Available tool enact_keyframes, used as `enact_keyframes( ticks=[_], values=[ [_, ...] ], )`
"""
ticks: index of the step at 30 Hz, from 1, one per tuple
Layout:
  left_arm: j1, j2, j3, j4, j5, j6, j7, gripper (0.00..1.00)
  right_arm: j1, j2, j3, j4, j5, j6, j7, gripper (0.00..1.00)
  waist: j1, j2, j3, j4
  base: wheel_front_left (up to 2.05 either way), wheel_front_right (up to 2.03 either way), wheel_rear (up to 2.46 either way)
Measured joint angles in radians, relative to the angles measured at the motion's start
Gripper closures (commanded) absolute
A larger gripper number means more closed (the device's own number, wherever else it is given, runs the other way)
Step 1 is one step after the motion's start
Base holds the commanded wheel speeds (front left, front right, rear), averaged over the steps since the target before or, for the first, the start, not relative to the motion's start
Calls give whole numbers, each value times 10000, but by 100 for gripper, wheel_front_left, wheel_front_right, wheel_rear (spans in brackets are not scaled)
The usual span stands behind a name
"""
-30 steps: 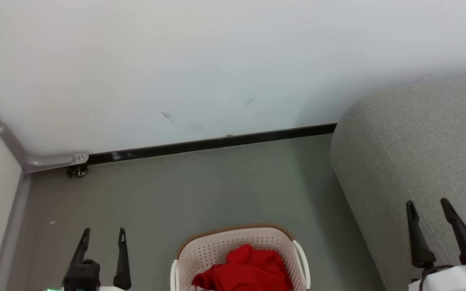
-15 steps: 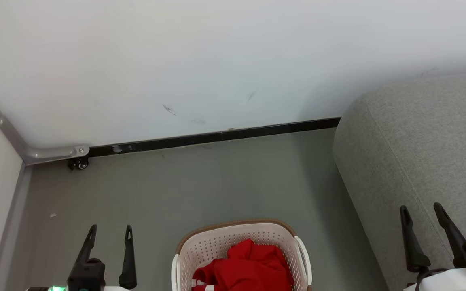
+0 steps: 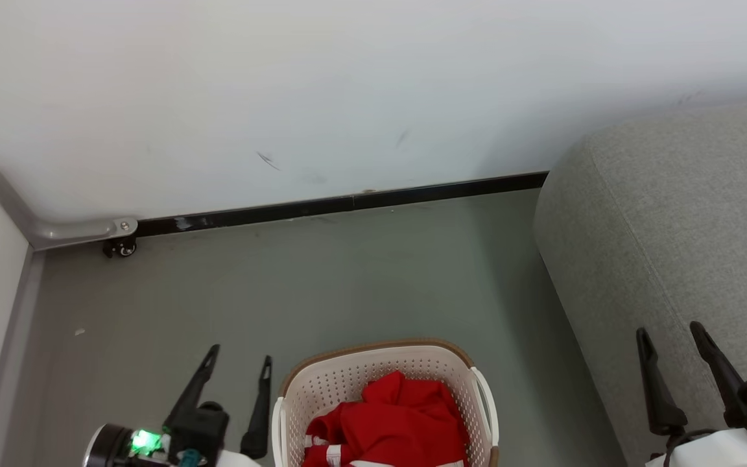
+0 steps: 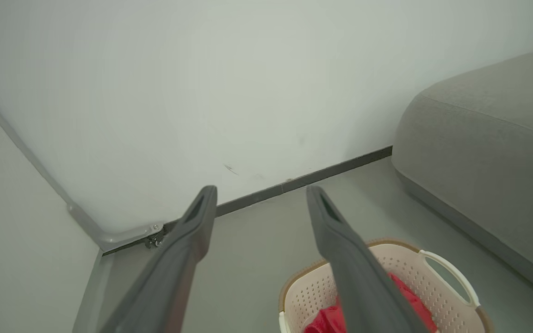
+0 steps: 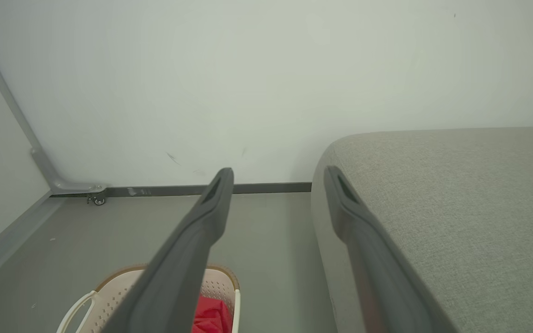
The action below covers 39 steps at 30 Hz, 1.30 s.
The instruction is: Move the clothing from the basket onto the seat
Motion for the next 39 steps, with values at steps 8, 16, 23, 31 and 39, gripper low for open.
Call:
enact_keyframes(
  ticks=[8,16,23,31,39],
  values=[
    [-939,13,-836,341,662,-541,257,0,1,-13,-157,-198,-2,0,2,0,0,0,287,-131,0,0,0],
    [-1685,-201,-1407,945,1026,-1034,550,0,-3,-15,-192,-412,-2,0,2,0,0,0,734,-323,0,0,0],
    [-2207,-309,-1732,1705,1227,-1317,779,0,-43,8,-221,-593,0,0,-2,0,0,0,1229,-534,0,0,0],
    [-2885,-334,-2155,2424,1687,-1710,867,0,-363,73,-242,-811,75,0,-19,0,0,0,1916,-836,0,0,0],
    [-3490,-326,-2568,3068,2138,-1925,874,0,-587,144,-226,-838,180,0,-115,0,0,0,2700,-1171,0,0,0]
  ],
)
